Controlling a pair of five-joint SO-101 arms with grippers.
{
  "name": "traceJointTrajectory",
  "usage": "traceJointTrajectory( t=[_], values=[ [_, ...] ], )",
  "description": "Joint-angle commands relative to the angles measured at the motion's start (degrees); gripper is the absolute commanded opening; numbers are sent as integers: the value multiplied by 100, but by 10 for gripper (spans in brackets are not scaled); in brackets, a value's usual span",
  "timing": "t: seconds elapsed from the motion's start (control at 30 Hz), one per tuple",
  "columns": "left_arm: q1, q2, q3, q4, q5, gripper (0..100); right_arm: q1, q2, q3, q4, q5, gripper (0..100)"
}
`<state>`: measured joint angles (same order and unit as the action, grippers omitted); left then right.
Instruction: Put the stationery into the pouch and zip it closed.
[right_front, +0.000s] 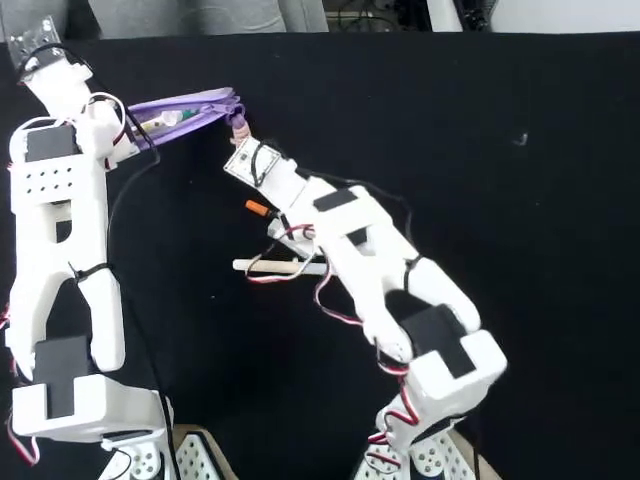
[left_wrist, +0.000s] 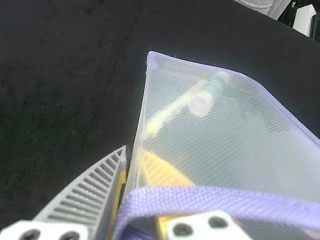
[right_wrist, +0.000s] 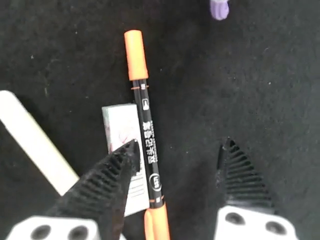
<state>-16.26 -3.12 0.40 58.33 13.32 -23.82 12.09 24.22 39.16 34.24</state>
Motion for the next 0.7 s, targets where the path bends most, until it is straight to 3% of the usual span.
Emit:
traceJointTrajectory(
  t=[0.0,0.67],
  values=[
    [-110,-53,-75,-229,88,29,105,136,-444,440,26,257],
    [-110,-53,-75,-220,88,29,422,514,-1182,888,26,257]
  ],
)
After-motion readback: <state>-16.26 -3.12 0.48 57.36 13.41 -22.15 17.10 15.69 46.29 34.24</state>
